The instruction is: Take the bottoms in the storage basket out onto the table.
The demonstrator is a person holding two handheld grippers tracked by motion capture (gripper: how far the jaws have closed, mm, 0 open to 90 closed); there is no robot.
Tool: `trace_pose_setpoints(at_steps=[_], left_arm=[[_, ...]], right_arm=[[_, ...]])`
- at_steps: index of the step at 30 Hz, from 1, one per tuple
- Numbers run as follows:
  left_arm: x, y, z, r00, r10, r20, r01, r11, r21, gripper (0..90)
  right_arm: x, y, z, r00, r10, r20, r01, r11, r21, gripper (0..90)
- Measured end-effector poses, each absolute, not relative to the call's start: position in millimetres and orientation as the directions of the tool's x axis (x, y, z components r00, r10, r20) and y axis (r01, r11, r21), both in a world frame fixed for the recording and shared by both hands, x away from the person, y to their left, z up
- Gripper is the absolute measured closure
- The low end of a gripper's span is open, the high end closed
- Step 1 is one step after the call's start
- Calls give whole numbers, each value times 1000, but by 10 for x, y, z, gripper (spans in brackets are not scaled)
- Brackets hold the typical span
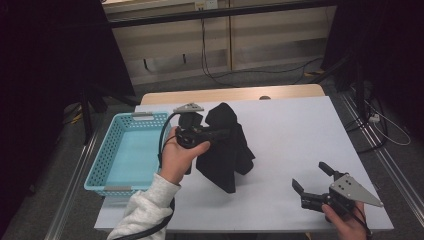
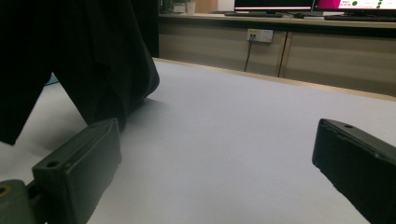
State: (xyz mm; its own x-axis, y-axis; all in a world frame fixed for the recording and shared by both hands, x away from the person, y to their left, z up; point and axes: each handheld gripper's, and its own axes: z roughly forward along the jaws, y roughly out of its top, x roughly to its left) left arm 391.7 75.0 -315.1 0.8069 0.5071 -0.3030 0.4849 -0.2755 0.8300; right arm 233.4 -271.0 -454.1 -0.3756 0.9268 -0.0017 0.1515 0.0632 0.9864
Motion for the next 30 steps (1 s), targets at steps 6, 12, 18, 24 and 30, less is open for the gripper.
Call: trace_pose_setpoints(at_steps=[6,12,18,24,30], left_arm=[[3970,691,-3462,765,587,-265,496,-276,823,222],[3983,834,-3635,746,625,-228,503,-305,809,156],[3996,1034,-3748,718,674,-173,490,-314,813,113],[4023,1116,-3781,697,704,-132,484,-327,812,99],[4011,1144,-3822,687,715,-128,492,-328,807,90]], right_arm=[[2341,-2694,-4526,-383,923,-25,145,87,986,4],[2390,-2639,-4496,-407,912,-47,147,116,982,6],[2486,-2508,-4488,-444,895,-49,186,145,972,4],[2555,-2401,-4487,-477,877,-55,212,176,961,4],[2607,-2295,-4489,-511,858,-53,231,196,953,6]])
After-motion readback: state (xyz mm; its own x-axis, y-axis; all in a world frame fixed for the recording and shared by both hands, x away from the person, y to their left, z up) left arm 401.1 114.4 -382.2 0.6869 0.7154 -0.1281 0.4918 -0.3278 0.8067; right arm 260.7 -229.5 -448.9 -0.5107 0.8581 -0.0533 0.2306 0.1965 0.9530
